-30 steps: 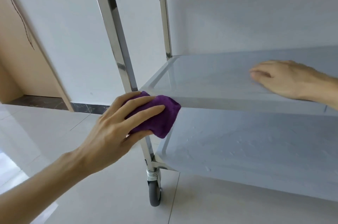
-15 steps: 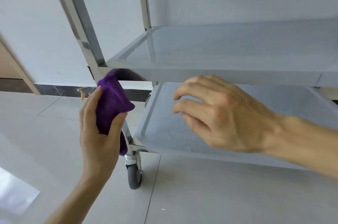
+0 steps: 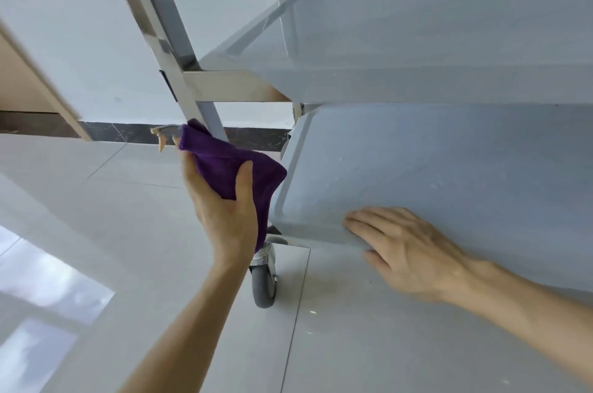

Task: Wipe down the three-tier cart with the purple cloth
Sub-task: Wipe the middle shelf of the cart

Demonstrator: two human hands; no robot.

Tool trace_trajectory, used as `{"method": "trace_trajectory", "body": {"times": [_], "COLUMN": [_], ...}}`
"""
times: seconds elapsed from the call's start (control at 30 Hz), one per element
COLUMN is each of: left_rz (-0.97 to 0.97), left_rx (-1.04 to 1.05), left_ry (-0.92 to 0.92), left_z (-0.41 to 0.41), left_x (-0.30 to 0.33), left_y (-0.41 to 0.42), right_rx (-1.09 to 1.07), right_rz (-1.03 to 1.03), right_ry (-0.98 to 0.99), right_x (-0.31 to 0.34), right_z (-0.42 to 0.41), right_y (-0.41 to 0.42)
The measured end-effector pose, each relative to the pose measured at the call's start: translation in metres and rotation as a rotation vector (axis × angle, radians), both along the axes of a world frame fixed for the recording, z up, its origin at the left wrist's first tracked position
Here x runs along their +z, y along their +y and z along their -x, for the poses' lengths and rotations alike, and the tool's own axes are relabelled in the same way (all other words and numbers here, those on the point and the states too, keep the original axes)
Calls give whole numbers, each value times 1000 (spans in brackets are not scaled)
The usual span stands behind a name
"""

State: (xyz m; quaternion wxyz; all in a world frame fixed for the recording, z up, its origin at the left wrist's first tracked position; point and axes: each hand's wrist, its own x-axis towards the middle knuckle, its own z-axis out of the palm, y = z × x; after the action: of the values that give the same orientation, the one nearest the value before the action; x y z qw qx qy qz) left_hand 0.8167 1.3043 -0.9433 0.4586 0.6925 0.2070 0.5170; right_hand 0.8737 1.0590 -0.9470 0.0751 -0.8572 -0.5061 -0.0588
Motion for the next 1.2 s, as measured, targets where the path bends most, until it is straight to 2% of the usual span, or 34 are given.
{"method": "trace_trajectory", "body": {"times": [0.17,0.3,0.5,0.57,0.67,0.77,0.9,1.0,1.1,1.2], "left_rz": [119,92,-109,-244,-469,-485,-559,-715,-851,-841], "left_rx": [-80,-140,-27,-34,-237,-483,-661,-732,-706,-699], "left_ry": [128,125,-139,-120,36,240,431,606,904,1160], "left_z": [12,21,23,38,67,63,16,-28,-61,-67], "left_x": [-41,-20,58,55,20,9,40,63,60,38], "left_y": [-8,-7,-10,-23,-45,-58,-56,-48,-41,-29], "right_rx": [-13,-19,-67,-91,-160,-206,-338,-431,-465,-466], "right_rz": [-81,-66,-59,-68,-161,-225,-219,-202,-186,-129], "right_ry": [39,139,274,380,448,419,382,370,350,343], "right_x": [-9,-14,-16,-9,5,11,17,18,17,14], "right_z": [1,-1,-6,-11,-18,-25,-41,-51,-53,-48], "right_y": [-1,-2,-2,-4,-11,-26,-52,-68,-78,-83]}}
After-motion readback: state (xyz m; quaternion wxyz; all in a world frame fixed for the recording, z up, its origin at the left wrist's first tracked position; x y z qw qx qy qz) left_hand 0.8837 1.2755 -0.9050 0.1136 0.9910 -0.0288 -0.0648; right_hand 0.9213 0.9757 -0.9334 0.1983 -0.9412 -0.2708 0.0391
